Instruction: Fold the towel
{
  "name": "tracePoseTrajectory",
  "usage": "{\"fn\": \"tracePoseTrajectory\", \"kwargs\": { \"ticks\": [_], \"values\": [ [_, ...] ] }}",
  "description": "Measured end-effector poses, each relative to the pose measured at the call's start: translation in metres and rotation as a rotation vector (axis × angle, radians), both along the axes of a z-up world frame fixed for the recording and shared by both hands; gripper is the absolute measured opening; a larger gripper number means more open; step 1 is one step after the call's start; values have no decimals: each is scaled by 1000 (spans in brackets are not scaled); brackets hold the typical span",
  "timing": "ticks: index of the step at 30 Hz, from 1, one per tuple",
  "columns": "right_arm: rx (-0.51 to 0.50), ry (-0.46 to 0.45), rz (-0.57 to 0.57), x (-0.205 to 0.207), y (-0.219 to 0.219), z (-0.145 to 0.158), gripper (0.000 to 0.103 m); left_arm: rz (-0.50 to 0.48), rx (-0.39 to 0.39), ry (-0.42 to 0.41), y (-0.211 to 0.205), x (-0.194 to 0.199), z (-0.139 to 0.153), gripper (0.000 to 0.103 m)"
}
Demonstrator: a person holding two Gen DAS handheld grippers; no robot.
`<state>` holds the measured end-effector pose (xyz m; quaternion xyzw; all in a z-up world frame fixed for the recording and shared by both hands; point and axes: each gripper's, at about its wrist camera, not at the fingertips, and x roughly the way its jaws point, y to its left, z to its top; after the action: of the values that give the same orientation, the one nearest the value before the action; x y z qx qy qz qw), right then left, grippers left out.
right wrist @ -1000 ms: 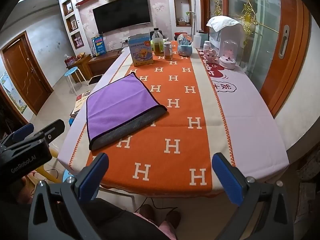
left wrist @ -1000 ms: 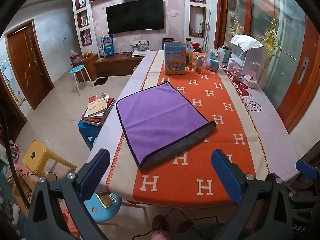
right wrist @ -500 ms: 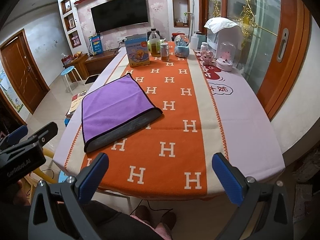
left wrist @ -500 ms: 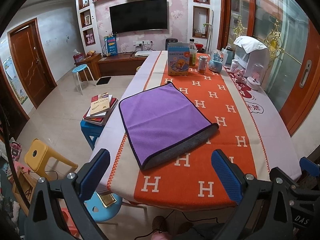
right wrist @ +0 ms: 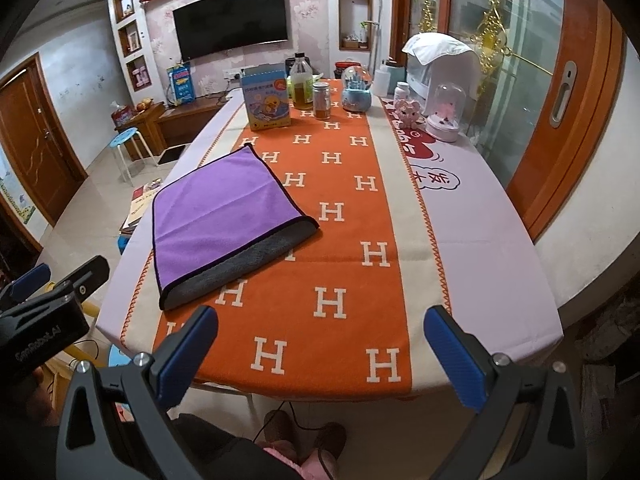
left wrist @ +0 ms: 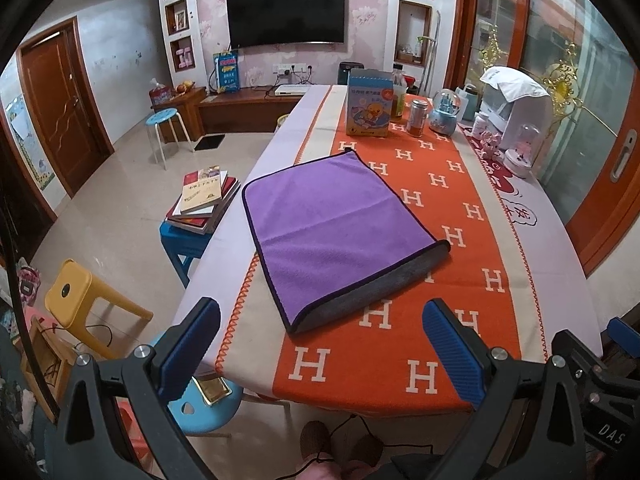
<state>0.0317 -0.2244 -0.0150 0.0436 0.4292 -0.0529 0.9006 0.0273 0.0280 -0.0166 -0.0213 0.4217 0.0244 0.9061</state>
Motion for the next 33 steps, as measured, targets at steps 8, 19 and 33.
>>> {"fn": "tracePoseTrajectory", "kwargs": {
  "ticks": [8,19,33],
  "values": [
    [-1,33,-61,12,10,-8,103,-53,-43,53,21,21,-18,101],
    [11,41,-66,31,17,-22,103,-138,-34,74,27,44,-37,101],
    [-61,25,235,96,2,-44,101,-67,-39,90,23,66,-65,101]
  ]
}}
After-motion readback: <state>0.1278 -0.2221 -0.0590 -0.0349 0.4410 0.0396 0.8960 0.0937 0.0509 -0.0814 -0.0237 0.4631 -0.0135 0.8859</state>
